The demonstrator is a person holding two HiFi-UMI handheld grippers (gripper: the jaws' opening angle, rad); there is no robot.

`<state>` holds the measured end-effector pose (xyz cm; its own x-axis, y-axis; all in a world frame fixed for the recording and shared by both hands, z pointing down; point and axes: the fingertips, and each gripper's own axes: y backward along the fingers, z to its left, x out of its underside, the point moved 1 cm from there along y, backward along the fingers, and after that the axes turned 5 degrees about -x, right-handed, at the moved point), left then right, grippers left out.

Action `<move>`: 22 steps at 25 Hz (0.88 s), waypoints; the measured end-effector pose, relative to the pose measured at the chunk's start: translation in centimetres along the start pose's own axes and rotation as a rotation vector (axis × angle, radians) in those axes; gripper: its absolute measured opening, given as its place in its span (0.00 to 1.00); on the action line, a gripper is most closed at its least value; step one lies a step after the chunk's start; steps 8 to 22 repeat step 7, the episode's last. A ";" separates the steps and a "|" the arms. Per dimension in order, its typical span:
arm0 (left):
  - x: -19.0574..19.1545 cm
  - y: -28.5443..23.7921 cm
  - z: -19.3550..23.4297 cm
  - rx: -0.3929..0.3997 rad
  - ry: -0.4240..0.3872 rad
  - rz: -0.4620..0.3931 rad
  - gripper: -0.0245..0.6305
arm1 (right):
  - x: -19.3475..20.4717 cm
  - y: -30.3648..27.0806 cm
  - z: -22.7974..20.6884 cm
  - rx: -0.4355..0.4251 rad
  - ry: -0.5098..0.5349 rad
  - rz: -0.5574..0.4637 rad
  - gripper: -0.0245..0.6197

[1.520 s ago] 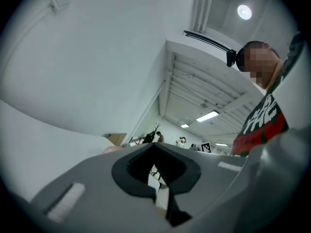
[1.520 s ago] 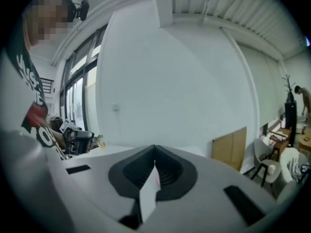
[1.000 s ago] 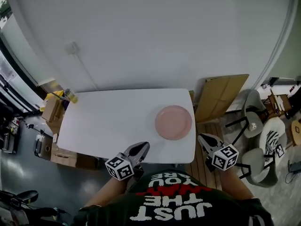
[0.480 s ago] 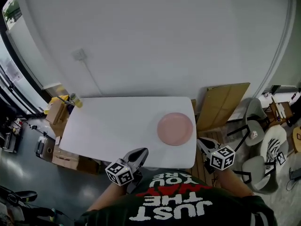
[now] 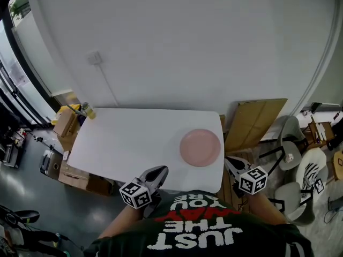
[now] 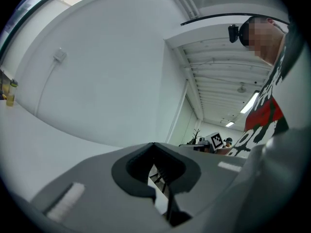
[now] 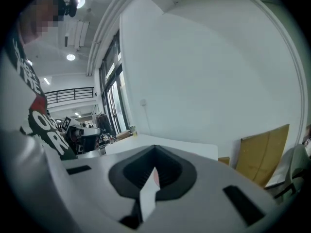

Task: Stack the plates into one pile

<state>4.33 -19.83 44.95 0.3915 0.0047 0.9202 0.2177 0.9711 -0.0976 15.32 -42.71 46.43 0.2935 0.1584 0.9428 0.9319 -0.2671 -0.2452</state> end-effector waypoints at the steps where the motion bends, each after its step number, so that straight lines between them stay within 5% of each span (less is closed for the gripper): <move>1: 0.0 -0.1 0.0 0.000 -0.003 0.000 0.05 | -0.1 0.0 -0.1 0.001 0.002 0.000 0.05; 22: -0.6 -0.3 0.1 -0.001 -0.009 -0.001 0.05 | -0.5 0.1 -0.4 0.012 0.012 0.005 0.05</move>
